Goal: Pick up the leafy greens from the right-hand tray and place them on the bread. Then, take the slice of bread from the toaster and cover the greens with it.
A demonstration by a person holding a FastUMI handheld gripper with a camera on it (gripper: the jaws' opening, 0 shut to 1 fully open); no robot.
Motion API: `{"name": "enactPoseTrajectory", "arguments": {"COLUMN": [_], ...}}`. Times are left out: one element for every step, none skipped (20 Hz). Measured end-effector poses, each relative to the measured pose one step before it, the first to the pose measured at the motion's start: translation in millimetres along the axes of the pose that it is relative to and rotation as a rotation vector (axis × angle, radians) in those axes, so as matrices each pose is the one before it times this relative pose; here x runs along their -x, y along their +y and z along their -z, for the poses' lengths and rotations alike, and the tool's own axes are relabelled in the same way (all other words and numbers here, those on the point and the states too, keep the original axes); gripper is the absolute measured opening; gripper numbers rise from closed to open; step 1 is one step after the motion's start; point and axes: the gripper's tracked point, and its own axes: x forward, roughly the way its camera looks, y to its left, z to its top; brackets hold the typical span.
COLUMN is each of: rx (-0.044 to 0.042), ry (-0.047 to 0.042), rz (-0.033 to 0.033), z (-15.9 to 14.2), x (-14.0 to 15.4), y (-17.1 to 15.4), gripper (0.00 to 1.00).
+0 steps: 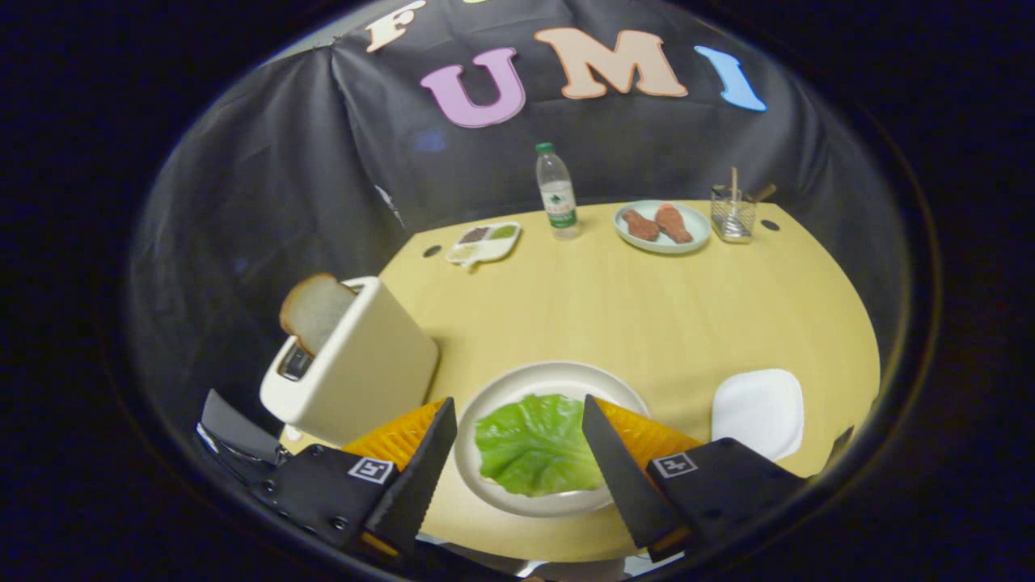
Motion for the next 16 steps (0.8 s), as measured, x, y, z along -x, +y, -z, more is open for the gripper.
{"name": "enactPoseTrajectory", "arguments": {"rx": [0.01084,0.00646,0.00039,-0.00297,-0.00229,0.0001,0.00247,0.00009,-0.00235,-0.00229,0.00027,-0.00047,0.00269,0.01057,0.01524,0.01467], "ry": [-0.01733,-0.01169,-0.0125,-0.01166,-0.00648,-0.00795,-0.00576,-0.00291,-0.00237,-0.00401,0.00189,0.00001,-0.00175,0.00239,0.00417,0.00545], "rz": [-0.03152,-0.03423,-0.03703,-0.03747,-0.03278,-0.02467,-0.01947,-0.02031,-0.0215,-0.02201,-0.02207,-0.0224,-0.01932,-0.00555,0.00123,0.00581], "z": [-10.79,-9.27,-8.81,-8.6,-6.81,-4.18,-4.67,-3.14,-2.22,-0.6,-0.26,-0.29,0.23,-0.31,1.63,4.88], "x": [0.33,-3.33,-4.08,-4.27,-4.35,-3.7,-4.97,-5.24,-5.08,-6.95,-6.8,-6.91,-7.37,-8.79,-8.24,-6.34], "y": [15.74,16.01,16.85,17.62,17.96,14.95,13.95,12.76,14.32,12.63,13.44,11.35,11.94,6.81,4.63,2.17], "gripper": [0.99,0.99,0.99,0.99,0.99,0.99,0.99,0.99,0.99,0.99,0.99,0.99,0.99,0.99,0.99,0.98]}}
